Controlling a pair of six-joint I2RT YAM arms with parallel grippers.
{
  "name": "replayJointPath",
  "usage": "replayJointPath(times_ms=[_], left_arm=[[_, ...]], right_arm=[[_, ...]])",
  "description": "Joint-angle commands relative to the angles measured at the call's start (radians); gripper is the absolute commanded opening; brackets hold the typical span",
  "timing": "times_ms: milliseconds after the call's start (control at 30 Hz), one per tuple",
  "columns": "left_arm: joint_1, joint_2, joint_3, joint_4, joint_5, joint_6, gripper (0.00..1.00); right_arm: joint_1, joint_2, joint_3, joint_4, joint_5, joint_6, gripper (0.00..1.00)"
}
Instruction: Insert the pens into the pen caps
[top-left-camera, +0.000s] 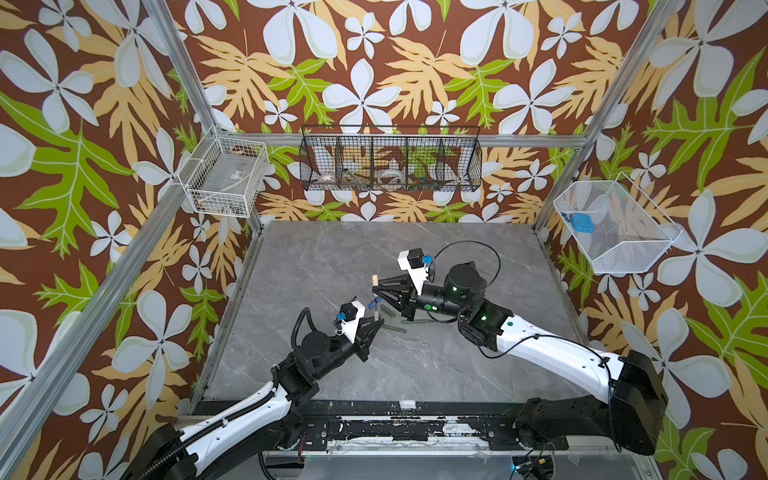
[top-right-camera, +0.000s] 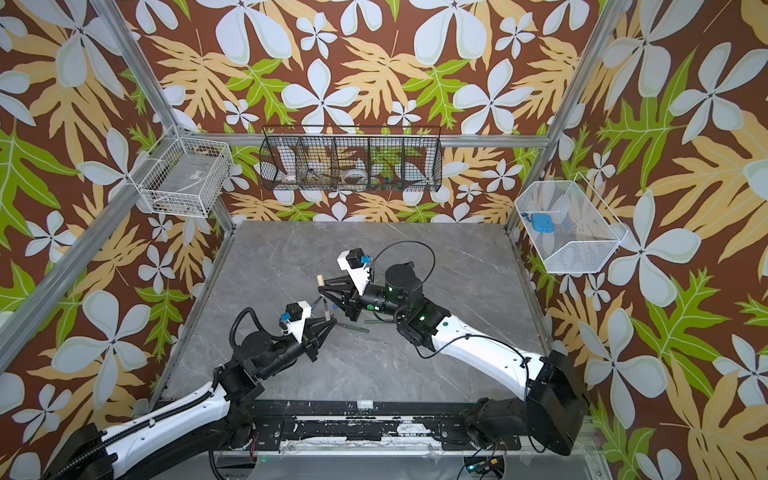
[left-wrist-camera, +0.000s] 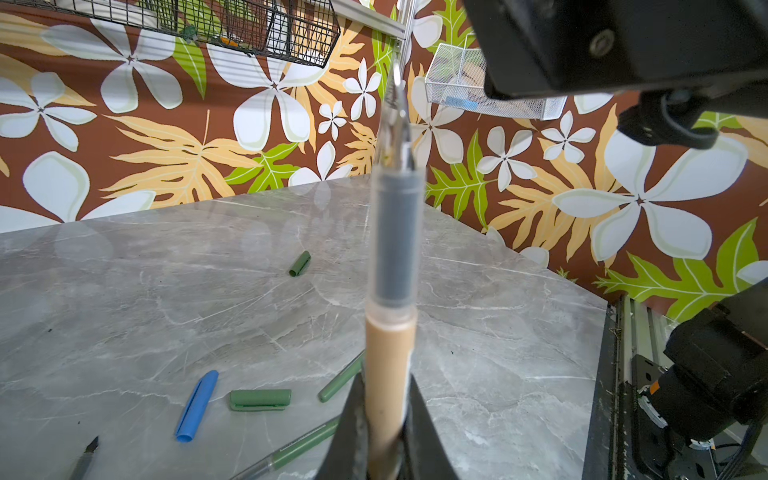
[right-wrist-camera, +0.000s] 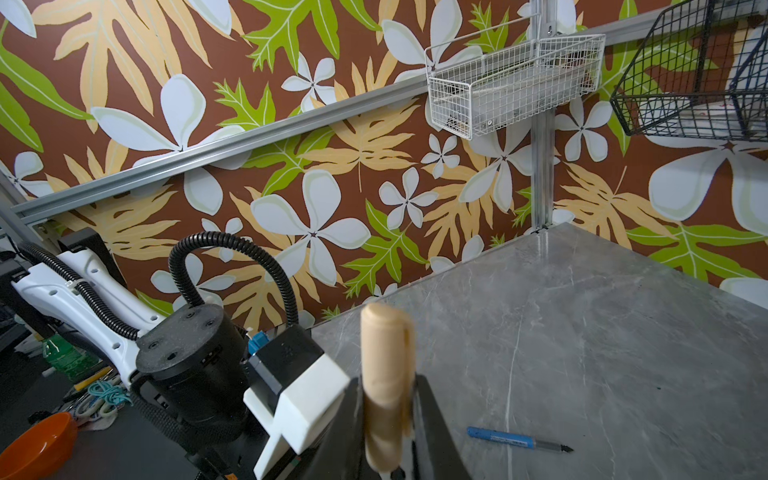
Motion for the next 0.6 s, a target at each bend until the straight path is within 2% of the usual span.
replayJointPath(times_ms=[0, 567], left_arm=[[0.001, -0.007, 0.006, 0.030, 0.001, 0.004, 0.00], [-0.001, 0.009, 0.013, 0.029, 0.016, 0.000, 0.00]], right_arm=[[0.002, 0.002, -0.003, 0.019, -0.013, -0.008, 0.18], [0.002, 0.023, -0.023, 0.051, -0.014, -0.005, 0.18]])
